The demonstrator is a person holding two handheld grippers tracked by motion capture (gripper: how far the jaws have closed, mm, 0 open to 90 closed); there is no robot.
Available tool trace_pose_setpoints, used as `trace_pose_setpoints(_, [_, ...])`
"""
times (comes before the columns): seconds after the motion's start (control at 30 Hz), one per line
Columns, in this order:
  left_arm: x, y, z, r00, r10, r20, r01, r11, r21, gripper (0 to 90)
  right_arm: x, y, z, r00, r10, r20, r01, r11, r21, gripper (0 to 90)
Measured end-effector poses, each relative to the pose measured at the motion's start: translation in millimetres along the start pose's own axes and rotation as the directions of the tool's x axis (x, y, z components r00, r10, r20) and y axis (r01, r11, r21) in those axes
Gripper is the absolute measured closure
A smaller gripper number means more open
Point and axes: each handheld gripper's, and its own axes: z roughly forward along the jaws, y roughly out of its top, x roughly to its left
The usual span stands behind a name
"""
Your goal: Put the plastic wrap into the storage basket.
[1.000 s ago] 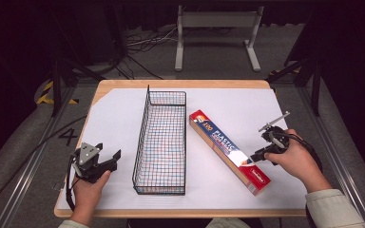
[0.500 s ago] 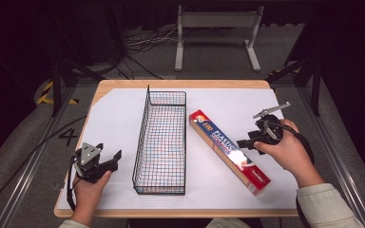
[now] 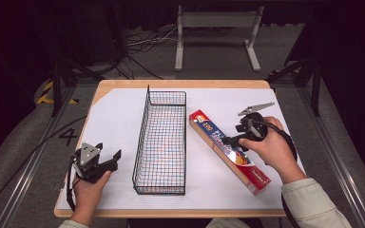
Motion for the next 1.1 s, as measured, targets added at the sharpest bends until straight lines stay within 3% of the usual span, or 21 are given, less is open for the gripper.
trace_pose_setpoints(0.47, [0.1,0.2,0.2,1.0,0.001,-0.005,-0.001,1.0,0.002,27.3,-5.5,-1.5,39.9,0.9996,0.004,0.029,-0.006,0.997,0.078,16.8])
trace_pose_setpoints(0.63, [0.2,0.1,0.3,1.0,0.001,-0.005,-0.001,1.0,0.003,27.2,-6.4,-4.0,55.8,0.9991,0.002,0.042,-0.007,0.991,0.131,14.3])
trace_pose_setpoints(1.1, [0.3,0.1,1.2,1.0,0.004,-0.004,-0.004,1.0,0.001,27.1,-3.5,-9.2,75.9,0.9979,-0.01,0.064,-0.005,0.975,0.221,13.5])
